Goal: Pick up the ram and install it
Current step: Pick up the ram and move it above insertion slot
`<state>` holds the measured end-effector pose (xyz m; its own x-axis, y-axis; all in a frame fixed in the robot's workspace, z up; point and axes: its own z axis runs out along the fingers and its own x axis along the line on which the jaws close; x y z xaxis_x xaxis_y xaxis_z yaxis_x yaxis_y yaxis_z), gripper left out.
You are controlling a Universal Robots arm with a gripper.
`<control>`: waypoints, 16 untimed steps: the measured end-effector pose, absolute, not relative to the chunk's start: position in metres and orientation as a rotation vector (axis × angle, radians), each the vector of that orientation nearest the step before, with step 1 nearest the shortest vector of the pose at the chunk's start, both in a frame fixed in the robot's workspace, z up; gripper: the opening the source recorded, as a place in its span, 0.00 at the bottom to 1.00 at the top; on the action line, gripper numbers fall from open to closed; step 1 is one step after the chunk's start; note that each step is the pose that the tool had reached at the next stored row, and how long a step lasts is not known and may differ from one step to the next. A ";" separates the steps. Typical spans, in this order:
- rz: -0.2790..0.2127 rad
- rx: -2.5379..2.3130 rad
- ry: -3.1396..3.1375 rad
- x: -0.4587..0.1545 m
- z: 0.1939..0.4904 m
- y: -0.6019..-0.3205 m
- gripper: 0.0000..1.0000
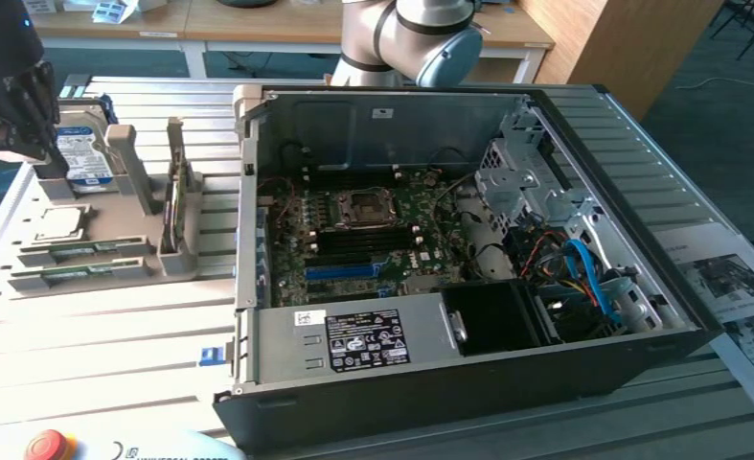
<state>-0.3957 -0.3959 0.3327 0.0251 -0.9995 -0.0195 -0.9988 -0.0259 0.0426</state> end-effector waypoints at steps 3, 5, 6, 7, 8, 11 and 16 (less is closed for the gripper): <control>-0.068 2.237 -2.181 -0.396 0.327 -0.396 0.10; -0.068 2.237 -2.180 -0.396 0.324 -0.396 0.10; -0.068 2.237 -2.180 -0.396 0.322 -0.396 0.10; -0.068 2.236 -2.180 -0.396 0.320 -0.396 0.10; -0.067 2.236 -2.180 -0.397 0.318 -0.396 0.10; -0.067 2.236 -2.180 -0.397 0.316 -0.396 0.10; -0.067 2.236 -2.180 -0.397 0.316 -0.396 0.10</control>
<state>-0.3967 -0.3959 0.3161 0.0250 -0.9995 -0.0181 -0.9988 -0.0258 0.0427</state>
